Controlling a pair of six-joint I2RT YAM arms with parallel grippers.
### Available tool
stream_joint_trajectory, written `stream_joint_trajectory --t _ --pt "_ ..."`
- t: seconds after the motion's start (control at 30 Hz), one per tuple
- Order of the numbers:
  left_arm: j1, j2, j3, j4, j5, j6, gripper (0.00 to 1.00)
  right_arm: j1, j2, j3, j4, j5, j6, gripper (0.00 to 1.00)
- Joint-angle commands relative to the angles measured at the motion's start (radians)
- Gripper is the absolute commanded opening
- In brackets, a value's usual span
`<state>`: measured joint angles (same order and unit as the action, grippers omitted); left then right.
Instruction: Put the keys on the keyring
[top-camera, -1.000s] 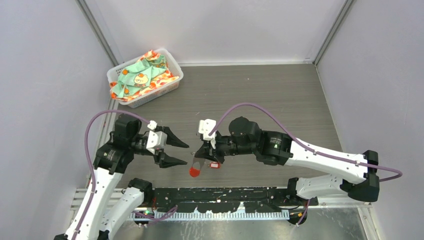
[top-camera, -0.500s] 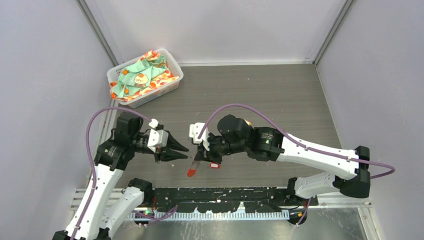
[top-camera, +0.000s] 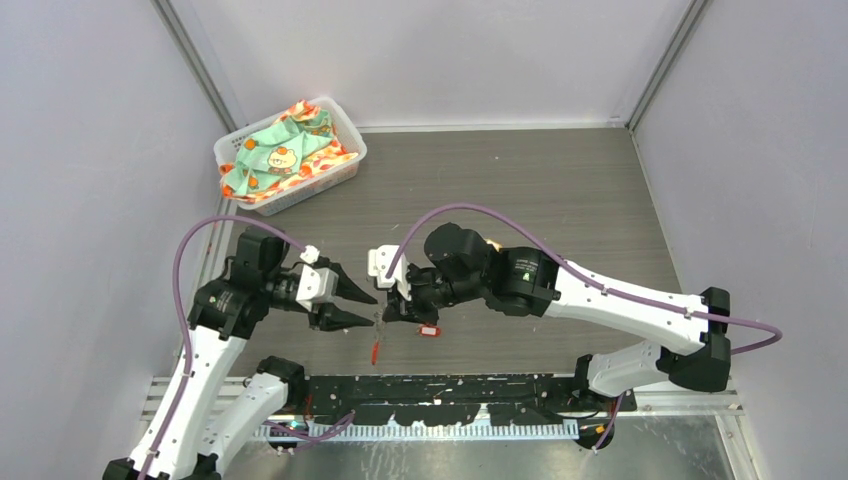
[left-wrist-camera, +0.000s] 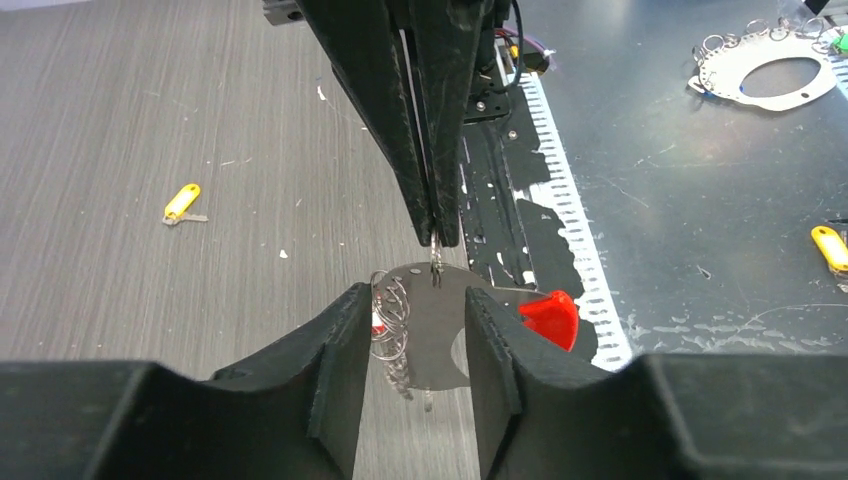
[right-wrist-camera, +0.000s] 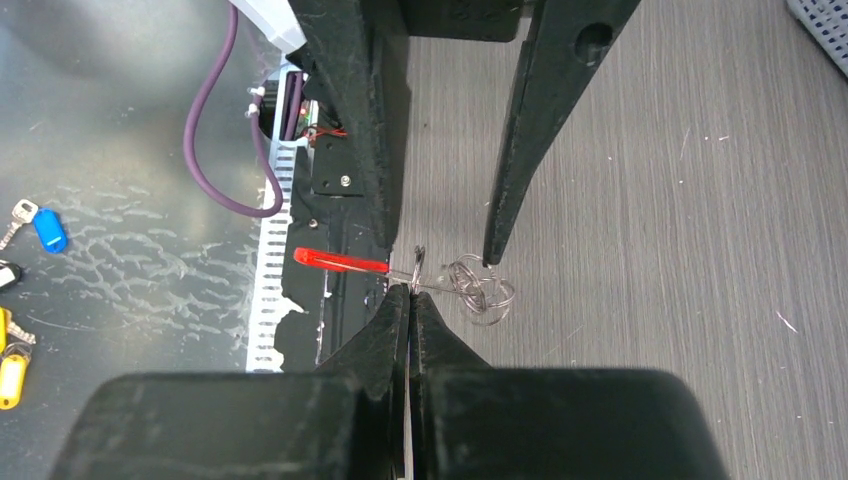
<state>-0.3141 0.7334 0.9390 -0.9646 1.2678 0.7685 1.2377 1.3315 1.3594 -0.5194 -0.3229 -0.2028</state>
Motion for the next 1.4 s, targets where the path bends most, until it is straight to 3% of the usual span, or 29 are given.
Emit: stream_joint_trajectory --t 0.0,0.2,0.33,0.43,0.53,0.9,1.07,1.17,1.37 --pt "-0.003 0.013 0.052 -0.01 0.014 0.023 0.37 0.005 0.004 0.061 -0.005 -0.027 -0.017 0.01" --pt "-0.01 0.015 0.05 -0.013 0.022 0.009 0.25 0.005 0.014 0.079 -0.014 -0.031 -0.02 0.01" --pt "-0.02 0.019 0.047 -0.019 0.017 0.009 0.26 0.004 0.017 0.083 -0.008 -0.039 -0.018 0.01" --pt "-0.026 0.021 0.047 -0.02 0.015 0.011 0.33 0.004 0.024 0.086 -0.006 -0.042 -0.021 0.01" --pt "-0.029 0.026 0.052 -0.02 0.015 0.015 0.33 0.004 0.029 0.087 0.002 -0.047 -0.021 0.01" --pt "-0.031 0.02 0.044 -0.02 0.014 0.017 0.02 0.003 0.05 0.103 0.024 -0.054 -0.026 0.01" --pt "-0.031 0.017 0.05 -0.066 0.019 0.088 0.0 0.005 0.048 0.095 0.034 -0.051 -0.009 0.01" --pt "-0.031 0.019 0.068 -0.188 0.021 0.279 0.0 0.003 0.015 0.069 0.038 -0.032 -0.013 0.19" --pt "-0.031 -0.042 0.07 -0.249 -0.003 0.551 0.0 -0.005 -0.172 -0.083 0.131 0.091 -0.034 0.38"
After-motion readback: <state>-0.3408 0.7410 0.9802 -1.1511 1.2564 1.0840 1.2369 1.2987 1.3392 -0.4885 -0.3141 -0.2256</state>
